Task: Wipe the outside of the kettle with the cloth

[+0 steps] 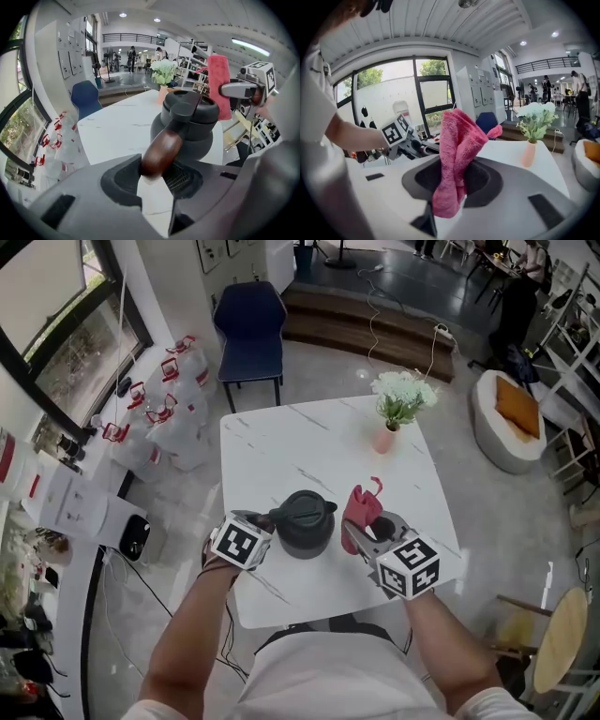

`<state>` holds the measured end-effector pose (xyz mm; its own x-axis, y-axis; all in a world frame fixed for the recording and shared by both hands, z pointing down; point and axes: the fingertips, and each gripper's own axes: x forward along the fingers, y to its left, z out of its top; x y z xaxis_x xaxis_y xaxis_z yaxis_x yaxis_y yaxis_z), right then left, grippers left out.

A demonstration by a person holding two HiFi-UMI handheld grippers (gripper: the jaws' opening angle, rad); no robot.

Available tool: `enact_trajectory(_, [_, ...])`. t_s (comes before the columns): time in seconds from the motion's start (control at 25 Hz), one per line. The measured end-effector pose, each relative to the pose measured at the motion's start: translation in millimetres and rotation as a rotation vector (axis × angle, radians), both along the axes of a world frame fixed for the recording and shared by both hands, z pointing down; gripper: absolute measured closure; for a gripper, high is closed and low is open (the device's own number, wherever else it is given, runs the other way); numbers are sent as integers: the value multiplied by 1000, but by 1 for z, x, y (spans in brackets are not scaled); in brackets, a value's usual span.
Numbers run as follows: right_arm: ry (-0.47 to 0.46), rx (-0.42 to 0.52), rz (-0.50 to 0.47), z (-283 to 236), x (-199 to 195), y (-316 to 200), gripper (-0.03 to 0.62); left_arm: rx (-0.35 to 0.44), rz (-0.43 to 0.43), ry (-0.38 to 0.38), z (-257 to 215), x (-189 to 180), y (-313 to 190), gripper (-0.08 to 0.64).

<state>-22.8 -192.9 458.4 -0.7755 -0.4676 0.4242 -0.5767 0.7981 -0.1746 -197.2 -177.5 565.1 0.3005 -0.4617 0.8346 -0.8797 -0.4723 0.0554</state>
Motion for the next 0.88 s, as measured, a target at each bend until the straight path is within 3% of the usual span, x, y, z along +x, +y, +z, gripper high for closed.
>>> enact_trajectory(0.16, [-105, -43, -70, -10, -21, 33, 476, -80, -23, 64, 3, 12, 14, 423])
enact_trajectory(0.36, [-6, -18, -214, 20, -56, 72, 474, -149, -101, 182, 9, 19, 24, 419])
enact_trajectory(0.64, [-54, -169, -228, 53, -96, 77, 474, -177, -214, 347, 16, 22, 32, 430])
enact_trajectory(0.88, [23, -175, -247, 83, -105, 75, 474, -150, -239, 352, 16, 22, 36, 431])
